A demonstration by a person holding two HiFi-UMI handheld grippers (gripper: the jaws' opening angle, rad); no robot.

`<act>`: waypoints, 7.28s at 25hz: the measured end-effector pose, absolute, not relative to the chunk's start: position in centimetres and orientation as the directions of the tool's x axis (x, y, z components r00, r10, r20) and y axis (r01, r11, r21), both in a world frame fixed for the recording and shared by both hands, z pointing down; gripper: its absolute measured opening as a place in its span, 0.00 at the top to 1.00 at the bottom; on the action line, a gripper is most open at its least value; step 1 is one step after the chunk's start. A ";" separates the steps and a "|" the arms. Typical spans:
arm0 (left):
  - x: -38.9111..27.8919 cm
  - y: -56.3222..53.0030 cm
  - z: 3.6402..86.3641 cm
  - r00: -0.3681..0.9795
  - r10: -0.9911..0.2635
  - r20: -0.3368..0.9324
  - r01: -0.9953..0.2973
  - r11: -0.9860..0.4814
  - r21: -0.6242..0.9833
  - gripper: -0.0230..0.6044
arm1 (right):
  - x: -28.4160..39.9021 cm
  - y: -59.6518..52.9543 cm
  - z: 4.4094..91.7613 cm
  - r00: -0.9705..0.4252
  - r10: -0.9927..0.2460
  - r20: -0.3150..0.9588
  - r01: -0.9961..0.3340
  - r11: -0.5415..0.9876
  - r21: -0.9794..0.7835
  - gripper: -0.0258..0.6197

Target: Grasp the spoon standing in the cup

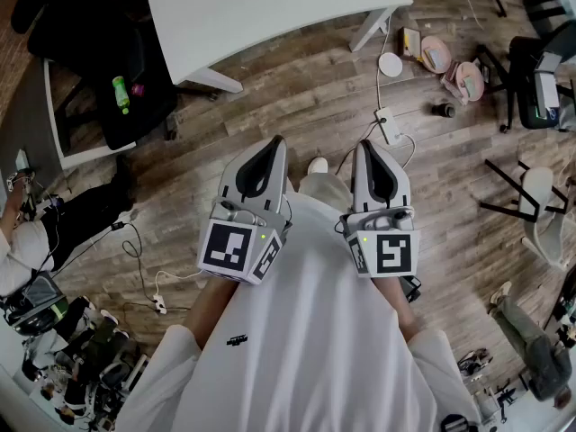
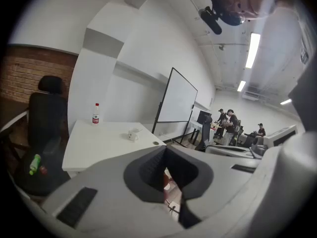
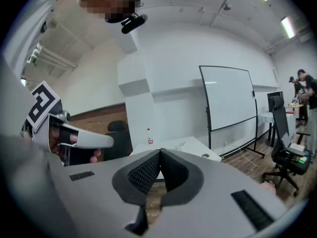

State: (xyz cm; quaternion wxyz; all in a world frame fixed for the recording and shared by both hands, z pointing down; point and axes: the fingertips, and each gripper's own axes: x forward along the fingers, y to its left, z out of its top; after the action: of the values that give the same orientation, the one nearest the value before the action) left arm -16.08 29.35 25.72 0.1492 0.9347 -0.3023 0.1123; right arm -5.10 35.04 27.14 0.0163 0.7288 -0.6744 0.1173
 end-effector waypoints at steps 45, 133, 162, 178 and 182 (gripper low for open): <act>-6.0 16.8 26.9 0.795 -0.462 0.394 -0.552 -0.820 0.153 0.97 | 3.1 21.9 28.0 0.025 -0.950 0.310 -0.980 -0.085 -0.182 0.96; 1.4 -12.0 46.4 0.486 -0.560 0.671 -0.868 -0.402 0.293 0.97 | 11.0 -15.5 49.3 -0.224 -0.768 0.600 -0.955 0.295 0.021 0.90; -1.4 -11.2 37.5 0.552 -0.614 0.564 -0.826 -0.493 0.273 0.97 | 10.5 -10.3 38.9 -0.214 -0.810 0.546 -0.965 0.261 0.009 0.90; -7.1 -12.4 30.7 0.527 -0.706 0.473 -0.847 -0.481 0.225 0.97 | 8.5 -10.1 32.1 -0.311 -0.822 0.477 -0.936 0.351 -0.006 0.90; -8.0 -12.8 29.5 0.525 -0.723 0.449 -0.849 -0.478 0.223 0.97 | 7.9 -10.7 30.7 -0.348 -0.827 0.441 -0.925 0.379 -0.020 0.90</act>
State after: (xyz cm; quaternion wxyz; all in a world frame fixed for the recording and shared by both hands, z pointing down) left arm -7.99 -12.80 29.53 0.2128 0.8469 -0.4642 0.1481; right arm 7.93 -10.68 30.74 0.1826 0.5410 -0.8099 0.1344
